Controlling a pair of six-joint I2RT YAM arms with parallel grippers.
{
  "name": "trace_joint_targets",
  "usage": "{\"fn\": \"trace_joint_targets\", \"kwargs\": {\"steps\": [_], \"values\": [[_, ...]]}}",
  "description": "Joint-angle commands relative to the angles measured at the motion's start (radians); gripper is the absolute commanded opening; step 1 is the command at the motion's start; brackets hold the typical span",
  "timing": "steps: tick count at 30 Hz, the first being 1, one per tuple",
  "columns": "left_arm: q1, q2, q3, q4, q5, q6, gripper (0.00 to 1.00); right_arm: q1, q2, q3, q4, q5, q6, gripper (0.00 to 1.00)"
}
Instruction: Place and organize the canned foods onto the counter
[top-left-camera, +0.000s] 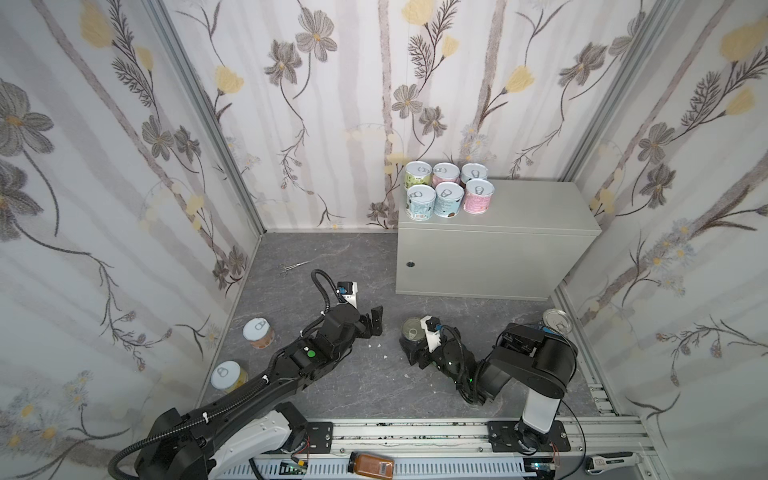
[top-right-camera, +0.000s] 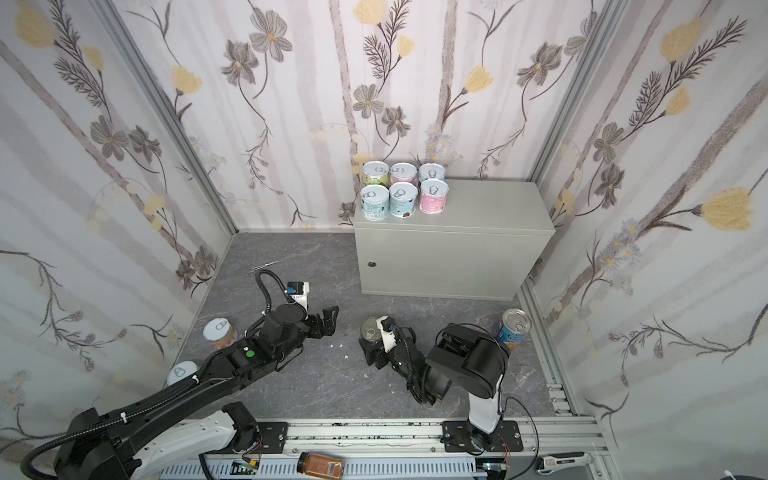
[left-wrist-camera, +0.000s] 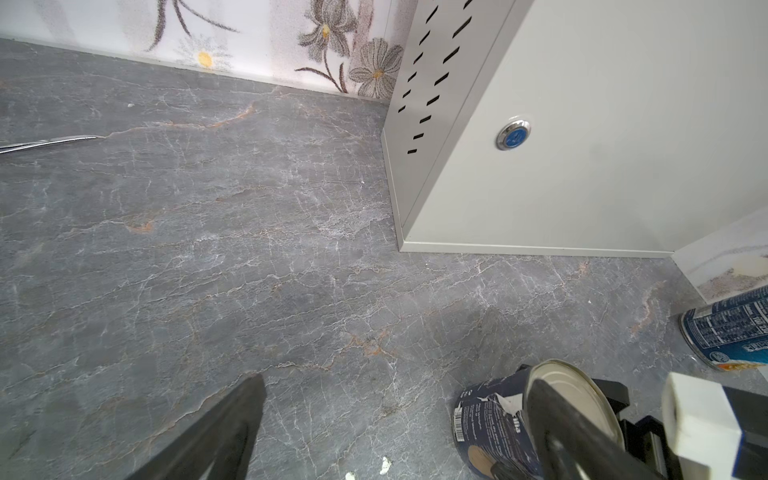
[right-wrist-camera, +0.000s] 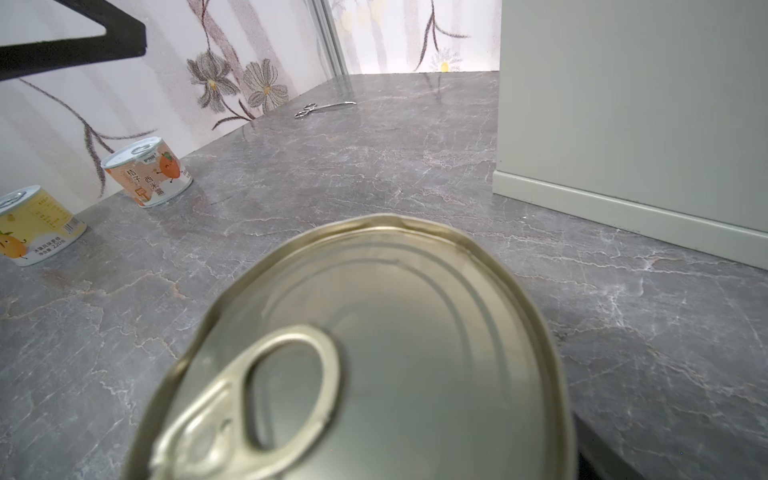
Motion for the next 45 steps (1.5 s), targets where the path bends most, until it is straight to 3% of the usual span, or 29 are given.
{"fn": "trace_joint_targets", "kwargs": {"steps": [1, 16, 23, 32, 45], "values": [[0.003, 0.001, 0.01, 0.023, -0.016, 0.008, 1.0, -0.007, 0.014, 0.014, 0.057, -0.033, 0.008, 0.85], [0.006, -0.022, 0.006, 0.021, -0.01, 0.006, 1.0, -0.012, -0.031, 0.019, 0.009, -0.028, 0.007, 0.6], [0.006, -0.068, -0.005, 0.011, -0.003, 0.003, 1.0, 0.013, -0.168, 0.008, -0.096, 0.017, -0.025, 0.59], [0.006, -0.115, -0.012, -0.013, 0.013, -0.008, 1.0, 0.023, -0.516, 0.106, -0.608, 0.062, -0.004, 0.54], [0.006, -0.147, 0.001, -0.025, 0.06, -0.024, 1.0, 0.015, -1.069, 0.235, -1.322, 0.267, 0.125, 0.49]]}}
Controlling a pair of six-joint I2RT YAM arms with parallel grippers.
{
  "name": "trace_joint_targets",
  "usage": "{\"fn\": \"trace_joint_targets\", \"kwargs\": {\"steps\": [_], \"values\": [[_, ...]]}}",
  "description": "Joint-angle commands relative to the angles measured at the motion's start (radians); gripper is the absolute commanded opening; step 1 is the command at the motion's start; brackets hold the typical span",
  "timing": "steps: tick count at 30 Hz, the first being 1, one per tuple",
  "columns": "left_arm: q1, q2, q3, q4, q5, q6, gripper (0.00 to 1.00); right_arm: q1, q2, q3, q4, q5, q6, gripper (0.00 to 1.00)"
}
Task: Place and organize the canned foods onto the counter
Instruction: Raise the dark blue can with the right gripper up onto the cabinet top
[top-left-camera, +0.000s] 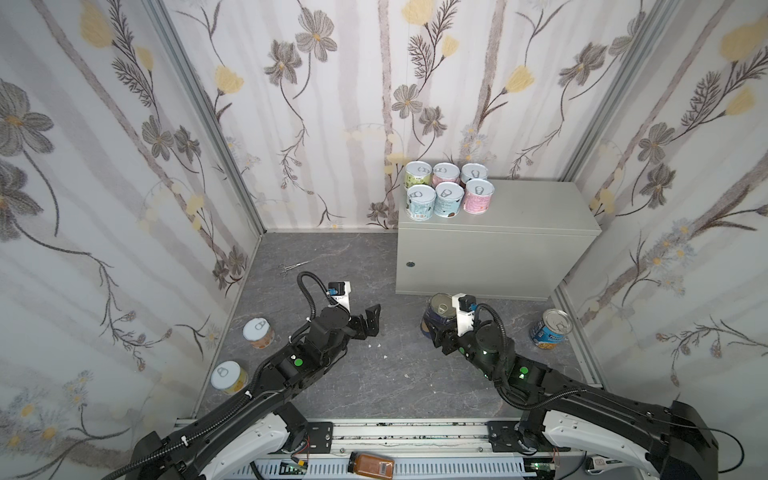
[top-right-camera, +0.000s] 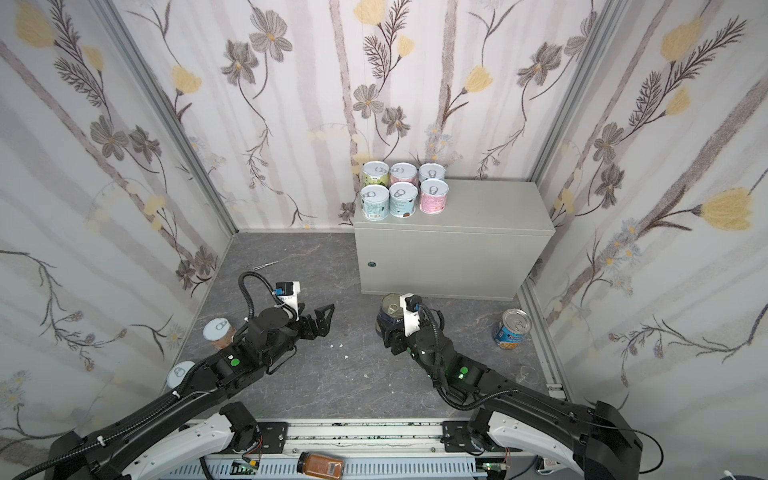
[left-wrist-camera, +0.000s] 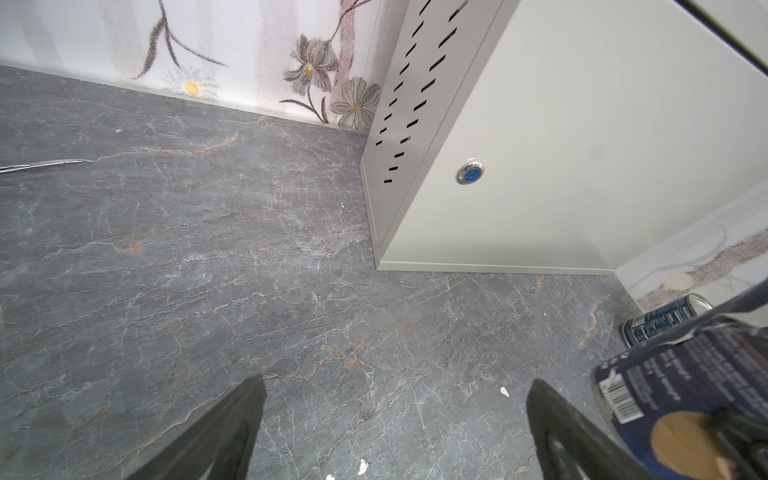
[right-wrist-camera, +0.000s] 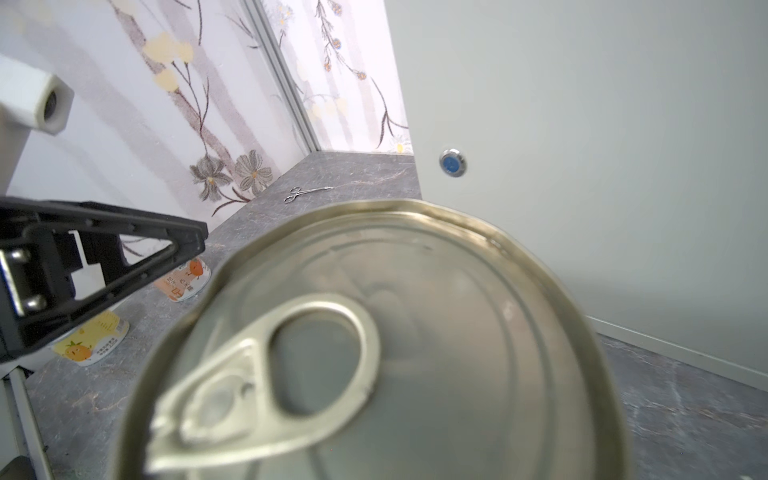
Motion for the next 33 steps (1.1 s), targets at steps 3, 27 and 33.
{"fn": "trace_joint_targets", "kwargs": {"steps": [3, 27, 33], "values": [[0.0, -0.02, 0.016, -0.01, 0.025, -0.016, 1.0, -0.009, -0.157, 0.095, -0.266, 0.109, 0.059, 0.49], [0.001, -0.066, 0.05, -0.06, 0.05, 0.007, 1.0, -0.27, 0.014, 0.94, -0.744, 0.114, -0.158, 0.48], [0.001, -0.06, 0.051, -0.06, 0.049, 0.016, 1.0, -0.45, 0.127, 1.075, -0.753, -0.039, -0.177, 0.48]]}}
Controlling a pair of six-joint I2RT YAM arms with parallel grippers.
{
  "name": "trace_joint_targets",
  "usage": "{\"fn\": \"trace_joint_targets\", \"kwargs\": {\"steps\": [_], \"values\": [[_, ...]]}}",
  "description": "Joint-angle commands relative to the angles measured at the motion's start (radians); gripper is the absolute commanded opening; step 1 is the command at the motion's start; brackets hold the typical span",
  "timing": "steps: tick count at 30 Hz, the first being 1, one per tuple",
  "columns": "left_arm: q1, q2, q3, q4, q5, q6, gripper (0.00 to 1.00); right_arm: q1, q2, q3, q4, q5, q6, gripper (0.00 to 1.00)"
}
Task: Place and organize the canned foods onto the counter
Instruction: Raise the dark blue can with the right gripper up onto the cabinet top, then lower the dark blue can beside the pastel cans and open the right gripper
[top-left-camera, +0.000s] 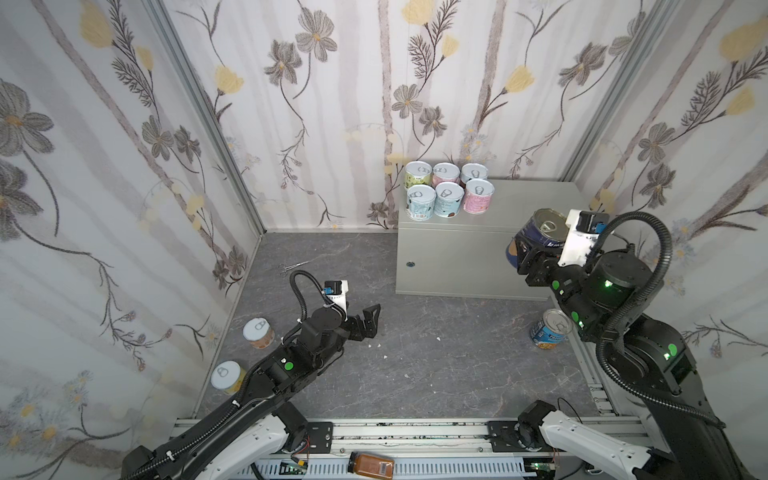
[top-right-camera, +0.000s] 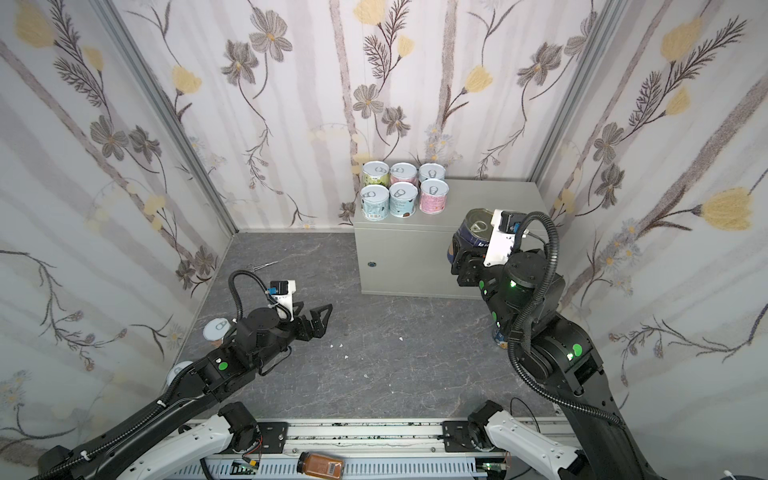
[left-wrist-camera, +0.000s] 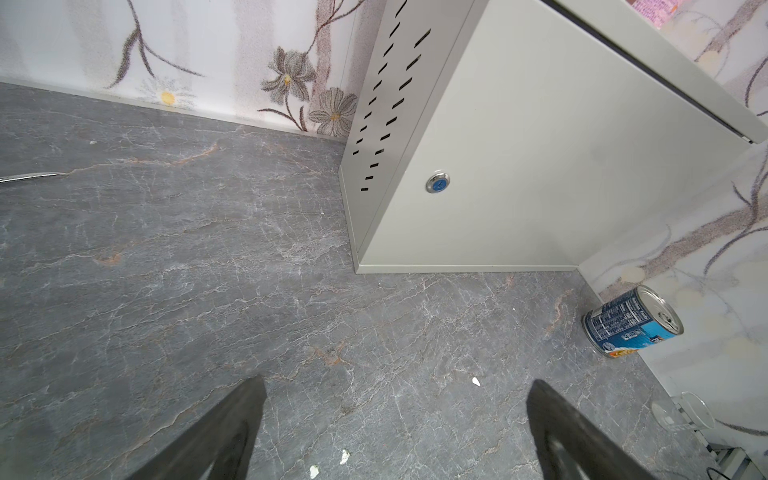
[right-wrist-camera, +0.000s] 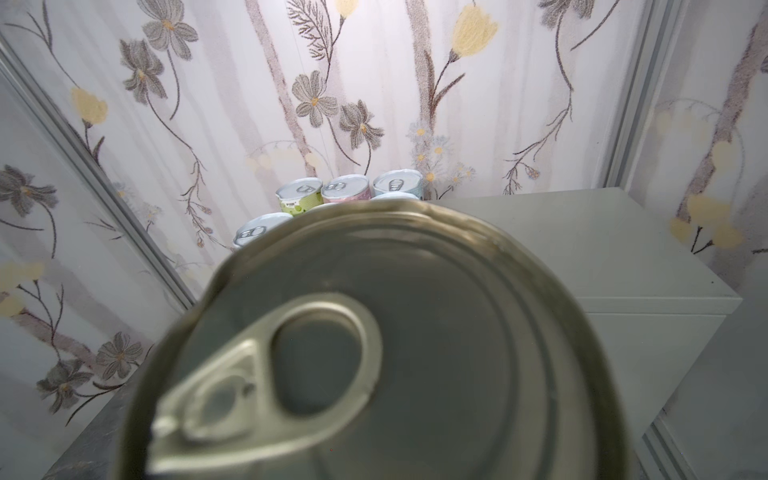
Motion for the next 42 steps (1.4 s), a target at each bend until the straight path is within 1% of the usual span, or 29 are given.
{"fn": "trace_joint_targets", "kwargs": {"steps": [1, 4, 9, 14, 17, 27, 34, 42], "values": [[0.001, 0.005, 0.011, 0.008, -0.003, 0.012, 1.0, -0.068, 0.054, 0.055, 0.061, -0.127, -0.029, 0.48], [0.001, 0.015, 0.011, 0.011, -0.006, 0.015, 1.0, -0.146, 0.118, 0.094, 0.084, -0.177, -0.029, 0.48], [0.001, 0.029, 0.009, 0.013, -0.017, 0.019, 1.0, -0.24, 0.223, 0.147, 0.132, -0.231, -0.025, 0.47], [0.001, 0.043, 0.008, 0.019, -0.039, 0.027, 1.0, -0.322, 0.313, 0.174, 0.205, -0.261, -0.016, 0.45], [0.001, 0.052, 0.009, 0.024, -0.024, 0.014, 1.0, -0.352, 0.381, 0.207, 0.227, -0.258, -0.027, 0.45], [0.0, 0.075, 0.041, 0.027, 0.005, 0.007, 1.0, -0.413, 0.562, 0.259, 0.387, -0.258, -0.058, 0.42], [0.001, 0.114, 0.045, 0.033, 0.002, 0.01, 1.0, -0.429, 0.68, 0.344, 0.428, -0.236, -0.074, 0.41], [0.001, 0.119, 0.05, 0.036, -0.007, 0.02, 1.0, -0.452, 0.785, 0.44, 0.436, -0.229, -0.083, 0.41]]}}
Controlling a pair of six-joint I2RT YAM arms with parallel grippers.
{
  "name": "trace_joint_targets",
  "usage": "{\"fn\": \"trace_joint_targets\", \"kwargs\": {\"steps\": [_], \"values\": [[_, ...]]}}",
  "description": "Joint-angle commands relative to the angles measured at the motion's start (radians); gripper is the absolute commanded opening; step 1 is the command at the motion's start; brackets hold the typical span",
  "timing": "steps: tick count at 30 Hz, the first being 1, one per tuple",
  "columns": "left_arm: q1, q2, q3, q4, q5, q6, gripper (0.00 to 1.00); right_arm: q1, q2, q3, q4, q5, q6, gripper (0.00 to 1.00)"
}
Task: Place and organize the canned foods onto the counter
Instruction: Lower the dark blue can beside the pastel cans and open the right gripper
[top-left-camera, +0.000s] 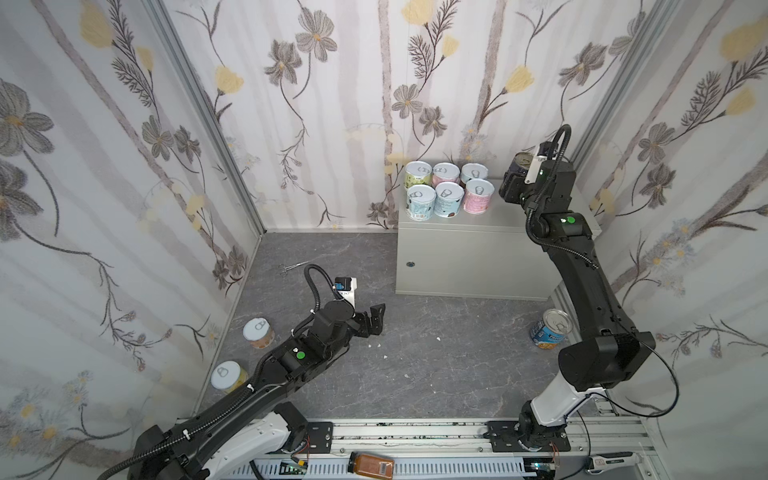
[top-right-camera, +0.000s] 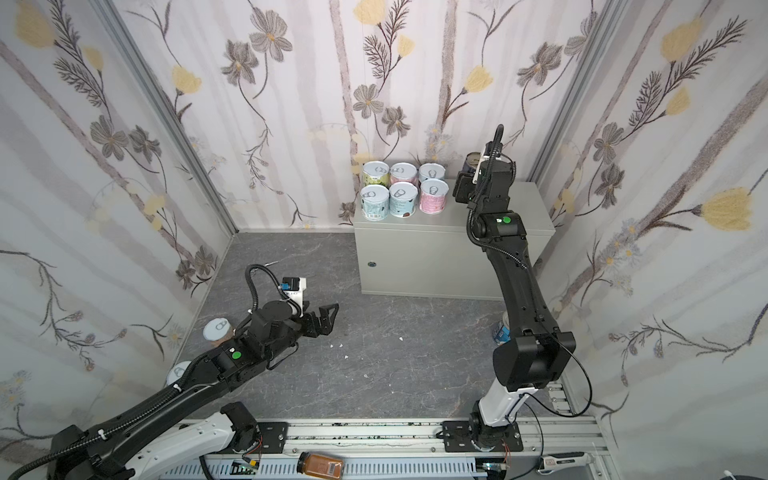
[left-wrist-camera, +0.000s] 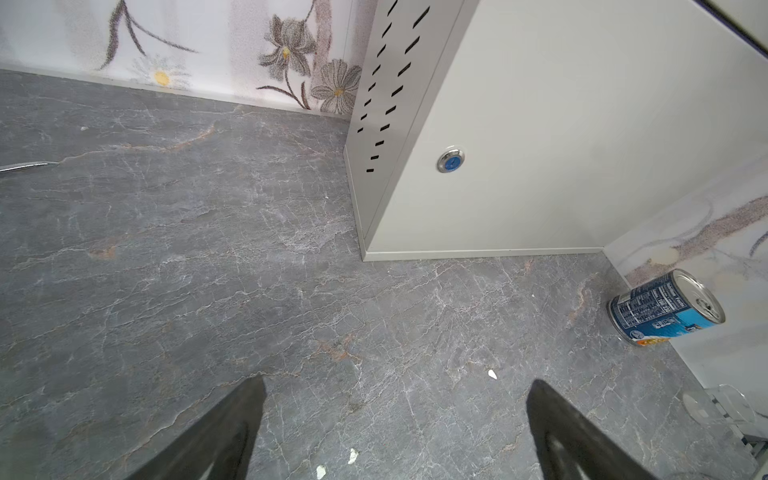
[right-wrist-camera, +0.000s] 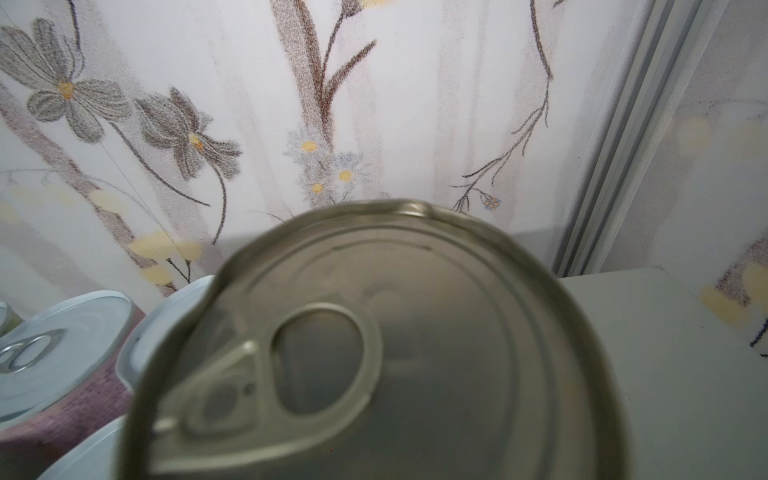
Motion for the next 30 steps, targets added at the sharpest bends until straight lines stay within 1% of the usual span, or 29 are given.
{"fn": "trace_joint_targets", "kwargs": {"steps": [1, 14, 20, 30], "values": [[0.001, 0.002, 0.014, 0.029, -0.008, 0.002, 1.0, -0.008, 0.031, 0.047, 0.149, 0.007, -0.018, 0.41], [0.001, 0.033, 0.016, 0.033, -0.01, 0.005, 1.0, -0.017, 0.176, 0.195, 0.12, 0.002, -0.029, 0.41], [0.0, 0.049, 0.022, 0.035, -0.008, 0.005, 1.0, -0.019, 0.244, 0.28, 0.097, -0.018, -0.02, 0.41], [0.001, 0.061, 0.022, 0.039, -0.006, 0.003, 1.0, -0.019, 0.295, 0.313, 0.092, -0.046, -0.009, 0.42]]}}
